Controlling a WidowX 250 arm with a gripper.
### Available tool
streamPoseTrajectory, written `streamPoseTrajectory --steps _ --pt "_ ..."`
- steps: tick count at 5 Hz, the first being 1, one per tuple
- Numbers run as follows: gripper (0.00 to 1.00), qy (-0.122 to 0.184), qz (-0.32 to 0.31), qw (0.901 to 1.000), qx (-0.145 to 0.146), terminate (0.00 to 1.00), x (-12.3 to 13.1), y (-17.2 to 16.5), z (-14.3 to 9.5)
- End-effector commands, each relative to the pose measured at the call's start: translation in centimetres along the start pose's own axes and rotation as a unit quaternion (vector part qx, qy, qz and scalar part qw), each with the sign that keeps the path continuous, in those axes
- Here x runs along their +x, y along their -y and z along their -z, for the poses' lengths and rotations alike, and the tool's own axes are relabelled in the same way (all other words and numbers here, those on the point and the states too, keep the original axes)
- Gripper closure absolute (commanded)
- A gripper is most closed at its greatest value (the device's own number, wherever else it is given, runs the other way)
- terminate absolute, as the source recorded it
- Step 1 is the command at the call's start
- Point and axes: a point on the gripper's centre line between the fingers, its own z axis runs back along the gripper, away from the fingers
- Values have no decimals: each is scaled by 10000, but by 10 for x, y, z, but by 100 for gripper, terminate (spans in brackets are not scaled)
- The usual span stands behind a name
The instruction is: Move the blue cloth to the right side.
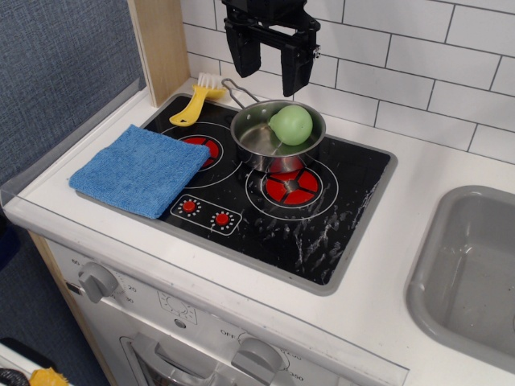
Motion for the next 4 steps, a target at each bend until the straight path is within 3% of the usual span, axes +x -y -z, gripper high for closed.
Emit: streamPoseTrajectory --steps 1,2,3,4 --pt "0 0 0 10000 0 0 0 0 0" --pt "0 125 3 9998 167 0 -10 -7 -5" --pt "0 257 -267 9976 586 0 -35 -28 -14" --pt "0 632 -529 9934 795 0 -66 -58 -11"
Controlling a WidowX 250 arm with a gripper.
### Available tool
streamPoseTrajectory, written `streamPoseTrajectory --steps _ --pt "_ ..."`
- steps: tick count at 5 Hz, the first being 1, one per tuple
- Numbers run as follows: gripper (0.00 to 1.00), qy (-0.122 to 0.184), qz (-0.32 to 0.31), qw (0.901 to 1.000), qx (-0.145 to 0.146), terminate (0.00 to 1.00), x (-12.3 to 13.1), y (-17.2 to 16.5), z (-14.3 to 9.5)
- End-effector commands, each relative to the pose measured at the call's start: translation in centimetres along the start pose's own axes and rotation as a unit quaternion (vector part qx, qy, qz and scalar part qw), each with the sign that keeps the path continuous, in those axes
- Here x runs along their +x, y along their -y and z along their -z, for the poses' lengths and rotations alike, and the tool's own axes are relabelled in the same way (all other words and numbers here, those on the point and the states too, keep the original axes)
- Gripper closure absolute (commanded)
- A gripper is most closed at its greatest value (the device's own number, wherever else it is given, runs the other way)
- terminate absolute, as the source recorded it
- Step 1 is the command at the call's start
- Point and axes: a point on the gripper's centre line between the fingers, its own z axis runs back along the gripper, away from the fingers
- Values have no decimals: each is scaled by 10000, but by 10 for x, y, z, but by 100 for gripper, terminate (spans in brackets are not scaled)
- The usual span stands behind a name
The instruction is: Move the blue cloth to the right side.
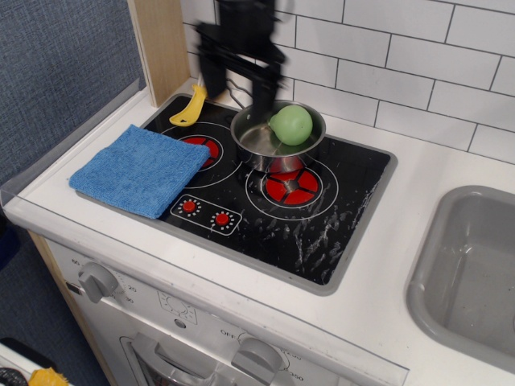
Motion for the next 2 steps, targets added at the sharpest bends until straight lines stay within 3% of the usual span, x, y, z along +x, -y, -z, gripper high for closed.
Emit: streamPoseTrajectory --steps 1,2 --pt "0 490 -926 9941 277 0 -40 -59 9" --pt "0 179 -1149 9932 104 0 -50 -73 30"
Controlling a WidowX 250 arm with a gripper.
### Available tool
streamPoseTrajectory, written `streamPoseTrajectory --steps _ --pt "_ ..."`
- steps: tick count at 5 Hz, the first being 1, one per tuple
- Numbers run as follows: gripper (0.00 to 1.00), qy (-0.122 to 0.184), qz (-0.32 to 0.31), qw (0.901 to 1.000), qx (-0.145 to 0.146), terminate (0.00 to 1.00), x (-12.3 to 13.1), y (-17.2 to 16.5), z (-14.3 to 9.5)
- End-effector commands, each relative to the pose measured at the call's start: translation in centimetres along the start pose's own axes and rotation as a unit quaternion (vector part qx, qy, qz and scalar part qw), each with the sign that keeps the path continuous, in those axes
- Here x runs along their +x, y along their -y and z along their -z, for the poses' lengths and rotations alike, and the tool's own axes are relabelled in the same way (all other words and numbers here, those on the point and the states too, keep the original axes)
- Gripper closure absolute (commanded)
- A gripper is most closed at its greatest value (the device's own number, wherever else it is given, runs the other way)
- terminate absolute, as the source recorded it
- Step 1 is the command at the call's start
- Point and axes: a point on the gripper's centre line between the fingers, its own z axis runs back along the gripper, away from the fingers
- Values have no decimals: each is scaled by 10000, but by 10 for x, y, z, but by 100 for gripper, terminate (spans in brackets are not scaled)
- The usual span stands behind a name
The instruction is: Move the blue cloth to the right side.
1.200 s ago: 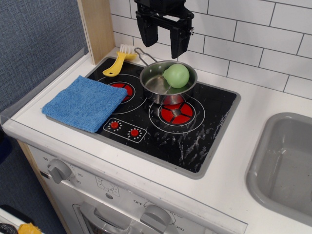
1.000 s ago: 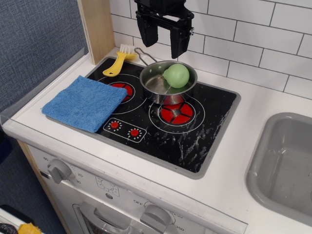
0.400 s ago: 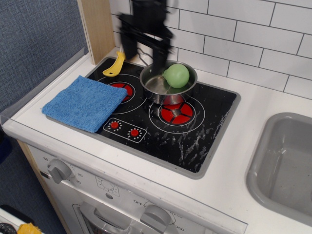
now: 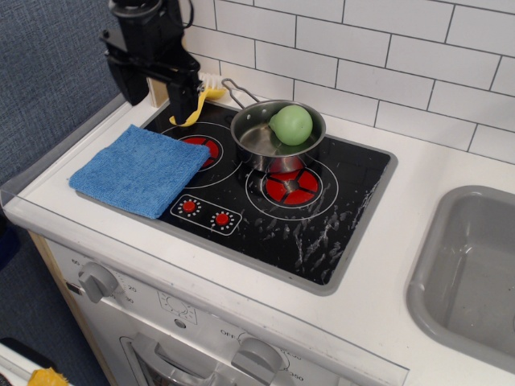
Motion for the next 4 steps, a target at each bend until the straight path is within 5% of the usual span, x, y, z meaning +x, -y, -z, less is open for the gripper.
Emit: streamPoseTrajectory --steps 1,4 --pt "0 -393 -286 9988 -85 0 -11 -21 26" --pt "0 -924 208 9954 173 0 -11 4 54"
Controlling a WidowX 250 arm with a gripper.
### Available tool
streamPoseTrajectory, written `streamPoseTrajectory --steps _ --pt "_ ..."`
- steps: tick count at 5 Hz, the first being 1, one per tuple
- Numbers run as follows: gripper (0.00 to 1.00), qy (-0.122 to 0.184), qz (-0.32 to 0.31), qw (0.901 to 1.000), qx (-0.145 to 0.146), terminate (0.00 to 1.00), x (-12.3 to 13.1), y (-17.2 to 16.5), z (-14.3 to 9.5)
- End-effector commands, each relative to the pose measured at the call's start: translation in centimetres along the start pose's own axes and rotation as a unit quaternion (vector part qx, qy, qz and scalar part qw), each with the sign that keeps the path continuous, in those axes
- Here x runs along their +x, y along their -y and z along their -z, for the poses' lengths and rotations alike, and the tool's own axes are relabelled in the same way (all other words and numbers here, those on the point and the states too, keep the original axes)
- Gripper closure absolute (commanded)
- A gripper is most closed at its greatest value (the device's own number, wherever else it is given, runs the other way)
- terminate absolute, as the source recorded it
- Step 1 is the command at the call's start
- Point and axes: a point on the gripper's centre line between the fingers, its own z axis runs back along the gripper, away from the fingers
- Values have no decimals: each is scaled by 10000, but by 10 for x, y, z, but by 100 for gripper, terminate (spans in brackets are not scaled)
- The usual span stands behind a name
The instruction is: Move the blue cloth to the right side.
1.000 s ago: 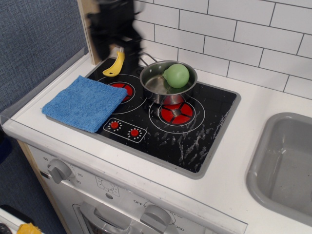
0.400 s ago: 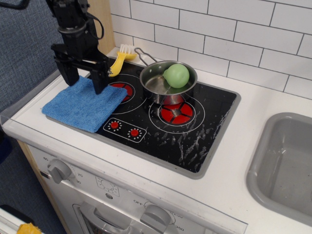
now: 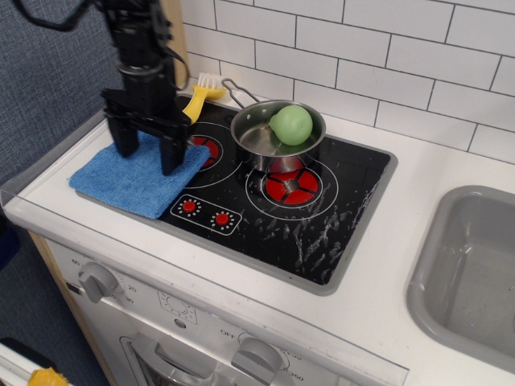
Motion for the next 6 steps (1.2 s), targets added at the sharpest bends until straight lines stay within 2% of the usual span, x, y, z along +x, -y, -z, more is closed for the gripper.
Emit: streamPoseTrajectory --steps 1,2,4,5,6 --pt "0 64 -6 9999 -113 0 3 18 -8" --pt "0 160 0 9988 -466 0 4 39 -15" --pt "0 -111 481 9971 -586 0 -3 133 -33" --pt "0 -249 633 9969 -405 0 -5 177 -32" --pt "0 -188 623 9977 -198 0 -1 203 -34"
